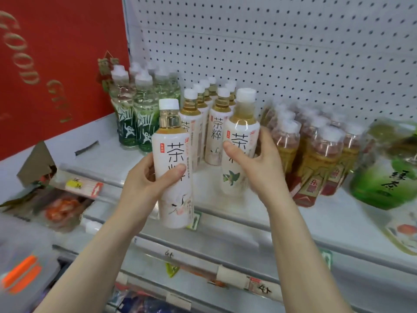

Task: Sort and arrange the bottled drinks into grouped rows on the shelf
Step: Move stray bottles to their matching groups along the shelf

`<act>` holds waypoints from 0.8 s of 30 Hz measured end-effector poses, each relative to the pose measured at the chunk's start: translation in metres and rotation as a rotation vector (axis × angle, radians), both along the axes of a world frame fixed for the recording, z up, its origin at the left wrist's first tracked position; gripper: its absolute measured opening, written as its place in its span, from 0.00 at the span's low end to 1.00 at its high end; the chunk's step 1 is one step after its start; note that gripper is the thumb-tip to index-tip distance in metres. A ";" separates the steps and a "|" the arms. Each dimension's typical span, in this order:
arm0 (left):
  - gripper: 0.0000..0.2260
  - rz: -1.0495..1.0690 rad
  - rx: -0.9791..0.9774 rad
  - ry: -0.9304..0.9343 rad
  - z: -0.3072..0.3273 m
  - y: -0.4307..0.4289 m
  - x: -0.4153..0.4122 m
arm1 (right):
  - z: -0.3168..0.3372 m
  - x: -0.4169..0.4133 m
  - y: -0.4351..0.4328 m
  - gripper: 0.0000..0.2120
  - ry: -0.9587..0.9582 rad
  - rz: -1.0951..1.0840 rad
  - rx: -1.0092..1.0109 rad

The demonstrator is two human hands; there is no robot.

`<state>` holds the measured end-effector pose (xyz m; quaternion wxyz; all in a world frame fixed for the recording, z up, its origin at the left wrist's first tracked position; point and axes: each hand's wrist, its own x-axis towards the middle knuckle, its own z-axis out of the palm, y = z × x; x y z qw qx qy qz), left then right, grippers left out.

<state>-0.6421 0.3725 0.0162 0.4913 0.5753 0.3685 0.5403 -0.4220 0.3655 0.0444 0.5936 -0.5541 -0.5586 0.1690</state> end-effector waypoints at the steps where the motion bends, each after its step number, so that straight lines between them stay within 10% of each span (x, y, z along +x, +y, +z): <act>1: 0.25 0.003 0.012 -0.002 0.001 0.007 -0.001 | -0.001 -0.001 0.011 0.21 -0.013 -0.006 -0.008; 20: 0.23 -0.188 0.075 0.072 -0.002 0.089 -0.029 | -0.010 -0.039 0.080 0.31 -0.180 -0.269 -0.198; 24: 0.26 -0.255 0.122 0.141 -0.007 0.096 -0.029 | 0.031 -0.062 0.057 0.25 -0.311 -0.376 0.153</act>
